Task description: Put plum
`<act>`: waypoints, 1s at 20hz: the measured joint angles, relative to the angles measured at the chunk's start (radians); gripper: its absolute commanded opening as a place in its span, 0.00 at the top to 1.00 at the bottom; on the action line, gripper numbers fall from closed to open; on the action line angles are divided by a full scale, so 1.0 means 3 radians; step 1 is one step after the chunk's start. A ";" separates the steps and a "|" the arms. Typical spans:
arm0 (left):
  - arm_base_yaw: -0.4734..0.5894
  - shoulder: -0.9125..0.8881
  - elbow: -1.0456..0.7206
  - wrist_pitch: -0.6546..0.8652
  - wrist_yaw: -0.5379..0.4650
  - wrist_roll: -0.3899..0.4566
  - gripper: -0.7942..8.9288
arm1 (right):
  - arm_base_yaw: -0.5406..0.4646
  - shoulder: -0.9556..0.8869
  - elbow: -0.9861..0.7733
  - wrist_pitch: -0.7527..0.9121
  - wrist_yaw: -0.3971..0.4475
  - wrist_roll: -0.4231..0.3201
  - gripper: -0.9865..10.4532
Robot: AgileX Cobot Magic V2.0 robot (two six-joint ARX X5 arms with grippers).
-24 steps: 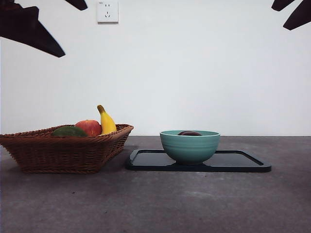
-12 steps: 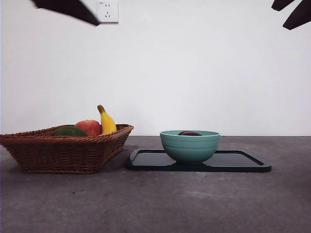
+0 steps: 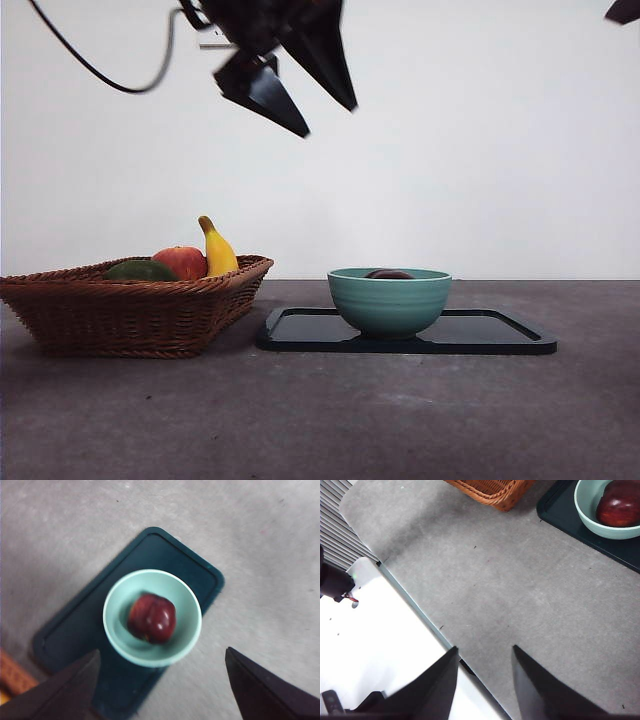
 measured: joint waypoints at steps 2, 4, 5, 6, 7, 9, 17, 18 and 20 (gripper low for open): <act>-0.0042 0.0221 0.0207 -0.0004 -0.0020 0.0114 0.50 | 0.0000 -0.0092 0.0000 -0.0060 0.0000 -0.0008 0.76; -0.0075 0.0420 0.0369 0.0013 -0.0072 0.0220 0.50 | 0.0000 -0.0181 0.0000 -0.0112 0.0000 -0.0009 0.76; -0.0089 0.0524 0.0425 0.0006 -0.0083 0.0280 0.50 | 0.0000 -0.0235 0.0000 -0.0140 0.0000 -0.0008 0.76; -0.0102 0.0612 0.0463 0.0011 -0.0085 0.0324 0.50 | 0.0000 -0.0276 0.0000 -0.0155 0.0000 -0.0009 0.76; -0.0113 0.0715 0.0496 0.0010 -0.0086 0.0378 0.50 | 0.0001 -0.0326 0.0000 -0.0178 -0.0001 -0.0008 0.76; -0.0130 0.0856 0.0505 0.0023 -0.0088 0.0454 0.50 | 0.0000 -0.0390 0.0000 -0.0238 0.0000 -0.0008 0.76; -0.0196 0.1209 0.0539 0.0181 -0.0089 0.0624 0.50 | 0.0001 -0.0464 0.0000 -0.0399 -0.0001 -0.0008 0.76; -0.0197 0.1246 0.0539 0.0203 -0.0089 0.0641 0.50 | 0.0000 -0.0464 0.0000 -0.0399 -0.0001 -0.0008 0.76; -0.0203 0.1312 0.0539 0.0228 -0.0089 0.0659 0.50 | 0.0001 -0.0464 0.0000 -0.0399 -0.0001 -0.0008 0.76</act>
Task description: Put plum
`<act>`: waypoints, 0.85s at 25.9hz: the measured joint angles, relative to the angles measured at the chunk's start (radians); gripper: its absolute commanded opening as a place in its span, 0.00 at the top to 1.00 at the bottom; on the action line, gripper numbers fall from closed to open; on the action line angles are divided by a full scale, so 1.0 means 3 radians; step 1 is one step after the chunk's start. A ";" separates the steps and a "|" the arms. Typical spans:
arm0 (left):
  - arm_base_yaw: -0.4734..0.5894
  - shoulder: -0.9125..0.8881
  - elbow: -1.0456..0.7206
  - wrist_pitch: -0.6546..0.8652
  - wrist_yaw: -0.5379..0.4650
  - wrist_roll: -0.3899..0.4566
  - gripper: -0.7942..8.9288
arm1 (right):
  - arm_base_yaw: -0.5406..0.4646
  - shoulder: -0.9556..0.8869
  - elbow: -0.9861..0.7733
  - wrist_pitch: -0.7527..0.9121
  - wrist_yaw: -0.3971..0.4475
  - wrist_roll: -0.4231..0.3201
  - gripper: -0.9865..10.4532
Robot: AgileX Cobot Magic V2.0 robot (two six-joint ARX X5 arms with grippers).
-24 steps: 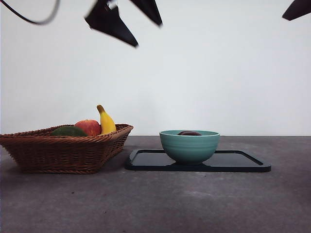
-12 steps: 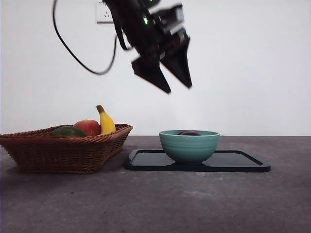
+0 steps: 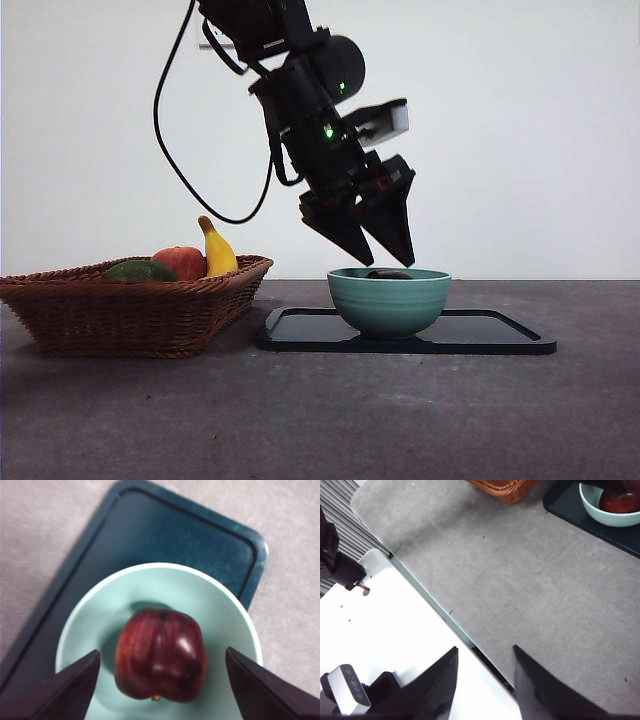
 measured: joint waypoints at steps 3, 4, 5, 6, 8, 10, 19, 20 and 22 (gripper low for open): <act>-0.0009 0.0020 0.0000 0.0013 0.0000 0.0036 0.50 | -0.0001 0.0000 0.0000 0.0000 0.0000 0.0000 0.76; -0.0013 0.0024 0.0000 0.0029 0.0000 0.0050 0.50 | -0.0001 0.0000 0.0000 0.0000 0.0000 0.0000 0.76; -0.0014 0.0039 0.0005 0.0033 0.0000 0.0055 0.50 | -0.0001 0.0000 0.0000 0.0000 0.0000 0.0000 0.76; -0.0015 0.0062 0.0006 0.0045 0.0000 0.0064 0.50 | -0.0001 0.0000 0.0000 0.0000 0.0000 0.0000 0.76; -0.0015 0.0116 0.0006 0.0050 0.0000 0.0072 0.50 | 0.0000 0.0000 0.0000 0.0000 0.0000 0.0000 0.76; -0.0015 0.0139 0.0006 0.0060 0.0000 0.0074 0.50 | 0.0000 0.0000 0.0000 0.0000 0.0000 0.0000 0.76; -0.0020 0.0139 0.0006 0.0113 0.0000 0.0074 0.50 | -0.0001 0.0000 0.0000 0.0005 0.0000 0.0000 0.76; -0.0019 0.0139 0.0006 0.0112 0.0003 0.0074 0.50 | -0.0001 0.0000 0.0000 0.0005 0.0000 0.0000 0.76; -0.0020 0.0139 0.0006 0.0107 0.0038 0.0074 0.50 | -0.0001 0.0000 0.0000 0.0005 0.0000 0.0000 0.76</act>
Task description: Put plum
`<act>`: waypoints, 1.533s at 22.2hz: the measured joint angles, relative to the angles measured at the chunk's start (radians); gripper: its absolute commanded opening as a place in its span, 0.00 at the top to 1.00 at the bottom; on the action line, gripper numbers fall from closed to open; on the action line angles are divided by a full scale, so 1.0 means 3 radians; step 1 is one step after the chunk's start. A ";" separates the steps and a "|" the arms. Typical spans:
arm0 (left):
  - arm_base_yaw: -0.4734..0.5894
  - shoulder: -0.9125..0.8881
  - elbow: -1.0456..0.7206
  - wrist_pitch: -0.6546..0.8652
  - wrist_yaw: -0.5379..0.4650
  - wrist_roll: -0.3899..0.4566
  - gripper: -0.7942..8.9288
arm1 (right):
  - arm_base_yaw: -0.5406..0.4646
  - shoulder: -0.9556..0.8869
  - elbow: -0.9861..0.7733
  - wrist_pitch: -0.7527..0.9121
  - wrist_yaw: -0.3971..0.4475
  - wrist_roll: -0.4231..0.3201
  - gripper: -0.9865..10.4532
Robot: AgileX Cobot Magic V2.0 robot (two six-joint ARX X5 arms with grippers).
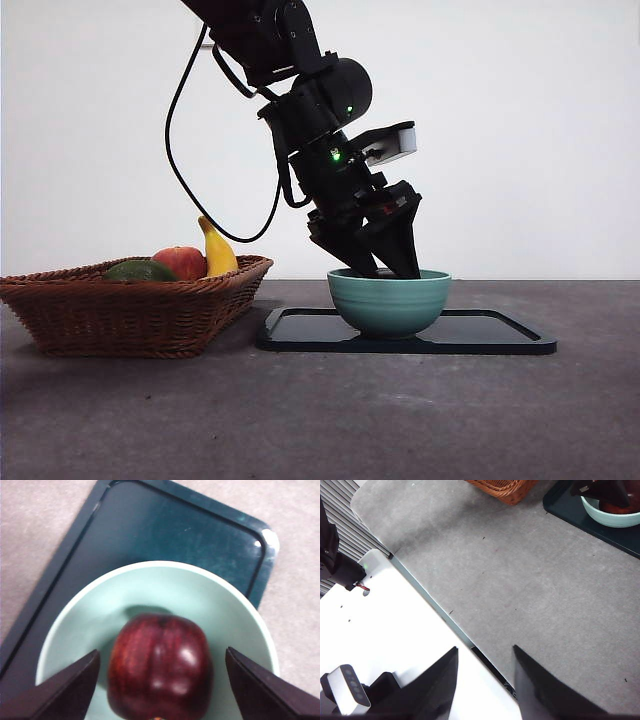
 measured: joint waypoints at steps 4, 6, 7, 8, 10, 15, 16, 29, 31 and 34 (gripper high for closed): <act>-0.0005 0.0019 0.0000 -0.0004 0.0037 0.0000 0.50 | 0.0001 0.0000 0.0000 0.0000 0.0000 0.0000 0.76; -0.0009 0.0079 0.0000 -0.0005 0.0042 0.0000 0.50 | 0.0001 0.0000 0.0000 0.0000 0.0000 0.0000 0.76; -0.0010 0.0100 0.0000 -0.0003 0.0043 0.0000 0.50 | 0.0001 0.0000 0.0000 0.0000 0.0000 0.0000 0.76; -0.0010 0.0104 0.0000 -0.0005 0.0042 0.0000 0.50 | 0.0000 0.0000 0.0000 0.0000 0.0000 0.0000 0.76; -0.0015 0.0104 0.0000 -0.0001 0.0043 0.0000 0.51 | 0.0000 0.0000 0.0000 0.0017 0.0000 0.0000 0.76; -0.0017 0.0104 0.0000 0.0022 0.0046 -0.0001 0.70 | 0.0000 0.0000 0.0000 0.0023 0.0005 0.0000 0.76; -0.0017 0.0104 0.0000 0.0023 0.0047 -0.0001 0.70 | 0.0000 0.0000 0.0000 0.0023 0.0006 -0.0001 0.76; 0.0202 -0.0050 0.1386 -0.0790 0.0048 -0.0697 0.70 | 0.0001 0.0000 0.0000 0.0051 0.0008 -0.0001 0.76; 0.0329 -0.0272 0.1392 -0.0849 0.0048 -0.0769 0.70 | 0.0000 0.0000 0.0000 0.0051 0.0006 -0.0001 0.76; 0.0552 -0.0652 0.1414 -0.0947 0.0048 -0.0828 0.70 | 0.0001 0.0000 0.0000 0.0052 0.0006 -0.0001 0.76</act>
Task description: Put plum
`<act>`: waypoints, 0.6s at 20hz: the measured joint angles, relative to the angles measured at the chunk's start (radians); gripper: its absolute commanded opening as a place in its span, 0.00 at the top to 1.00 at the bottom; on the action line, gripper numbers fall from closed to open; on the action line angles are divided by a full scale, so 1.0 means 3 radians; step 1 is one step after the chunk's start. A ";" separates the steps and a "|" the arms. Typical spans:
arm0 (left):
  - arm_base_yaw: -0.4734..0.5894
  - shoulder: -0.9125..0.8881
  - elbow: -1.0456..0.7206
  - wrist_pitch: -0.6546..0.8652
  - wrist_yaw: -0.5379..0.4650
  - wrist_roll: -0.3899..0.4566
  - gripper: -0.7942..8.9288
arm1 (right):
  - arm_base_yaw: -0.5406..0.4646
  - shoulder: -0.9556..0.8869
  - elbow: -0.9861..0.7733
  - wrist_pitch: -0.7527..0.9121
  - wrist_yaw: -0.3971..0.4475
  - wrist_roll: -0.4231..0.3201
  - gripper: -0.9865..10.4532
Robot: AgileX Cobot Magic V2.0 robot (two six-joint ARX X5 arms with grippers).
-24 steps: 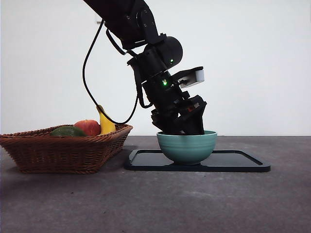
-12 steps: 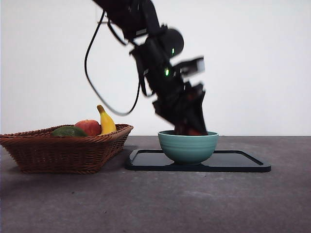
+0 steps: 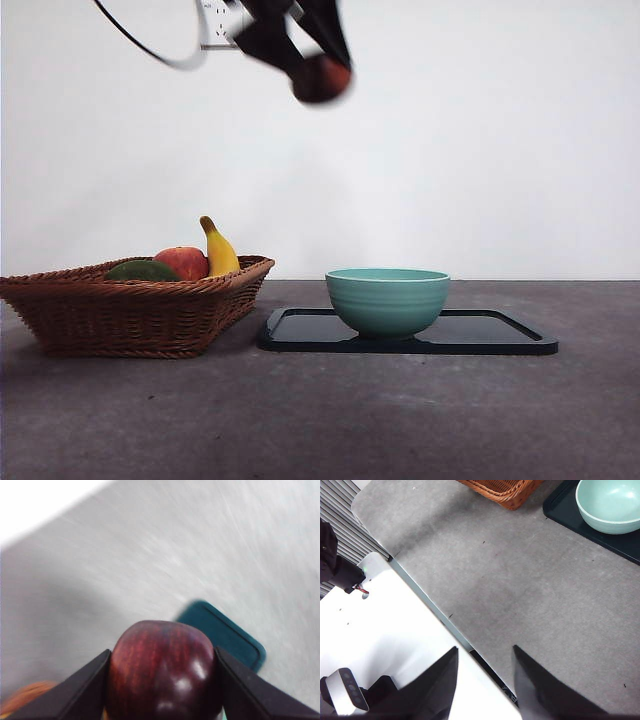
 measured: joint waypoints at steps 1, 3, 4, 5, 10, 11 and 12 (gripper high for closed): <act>0.0092 -0.0146 0.0008 -0.0048 0.0000 -0.0024 0.70 | -0.0001 0.0000 0.0000 0.0010 0.0001 0.0000 0.76; 0.0261 -0.0390 0.0013 -0.0228 0.0000 -0.0037 0.70 | -0.0001 0.0000 0.0000 0.0037 0.0001 0.0000 0.76; 0.0338 -0.0481 0.0013 -0.0343 0.0000 -0.0037 0.70 | 0.0000 0.0000 0.0000 0.0047 0.0000 0.0000 0.76; 0.0434 -0.0576 0.0013 -0.0490 0.0001 -0.0036 0.69 | -0.0001 0.0000 0.0000 0.0057 0.0001 0.0000 0.76; 0.0849 -0.0721 0.0015 -0.1175 0.0460 0.0072 0.70 | -0.0001 0.0000 0.0000 0.0156 0.0000 0.0000 0.76; 0.0896 -0.0721 0.0010 -0.1225 0.0668 0.0108 0.69 | -0.0001 0.0000 0.0000 0.0174 0.0000 0.0000 0.76; 0.0927 -0.0724 -0.0005 -0.1251 0.0879 0.0145 0.69 | 0.0000 0.0000 0.0000 0.0195 0.0000 0.0000 0.76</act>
